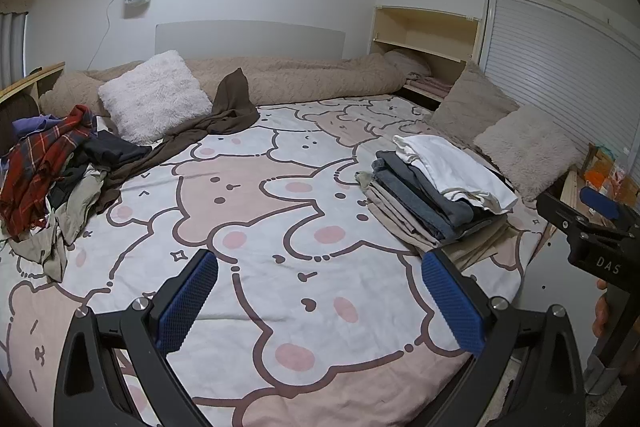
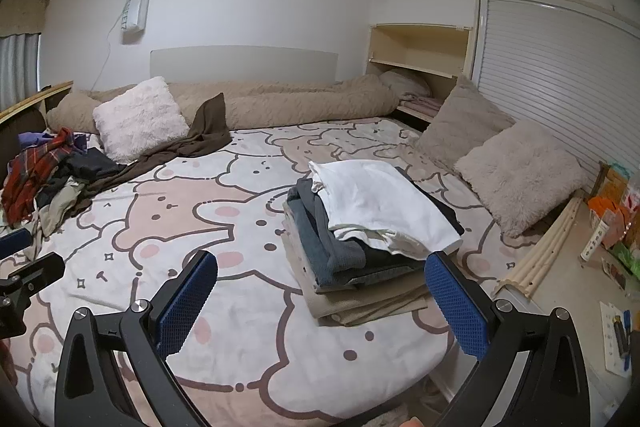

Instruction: Fold clothes

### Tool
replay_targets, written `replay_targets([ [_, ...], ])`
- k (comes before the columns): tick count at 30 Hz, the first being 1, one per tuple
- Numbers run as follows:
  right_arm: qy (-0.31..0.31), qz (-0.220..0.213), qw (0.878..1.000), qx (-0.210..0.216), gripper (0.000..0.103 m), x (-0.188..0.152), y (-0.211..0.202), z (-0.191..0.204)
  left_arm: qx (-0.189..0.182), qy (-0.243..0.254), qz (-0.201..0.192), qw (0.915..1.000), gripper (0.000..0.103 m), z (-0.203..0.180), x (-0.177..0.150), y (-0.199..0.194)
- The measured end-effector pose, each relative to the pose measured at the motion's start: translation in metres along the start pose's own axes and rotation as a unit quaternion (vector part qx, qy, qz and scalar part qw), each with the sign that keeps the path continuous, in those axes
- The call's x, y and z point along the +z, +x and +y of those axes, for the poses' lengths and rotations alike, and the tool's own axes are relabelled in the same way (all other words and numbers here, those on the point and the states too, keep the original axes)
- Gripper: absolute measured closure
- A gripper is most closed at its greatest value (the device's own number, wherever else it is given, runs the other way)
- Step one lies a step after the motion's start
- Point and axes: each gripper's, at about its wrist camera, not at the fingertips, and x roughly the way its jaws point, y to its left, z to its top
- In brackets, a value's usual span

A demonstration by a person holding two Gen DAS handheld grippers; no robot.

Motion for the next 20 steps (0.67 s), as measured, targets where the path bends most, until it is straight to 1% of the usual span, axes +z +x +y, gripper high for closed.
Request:
replay_targets([
  [5, -0.004, 0.002, 1.000, -0.002, 0.000, 0.0009, -0.0089, -0.0064, -0.002, -0.001, 0.002, 1.0000, 0.000, 0.0000, -0.0008, 0.0006],
  [20, -0.004, 0.011, 1.000, -0.005, 0.000, 0.0010, -0.0084, -0.0104, -0.005, -0.003, 0.003, 1.0000, 0.000, 0.0011, -0.0030, 0.0032],
])
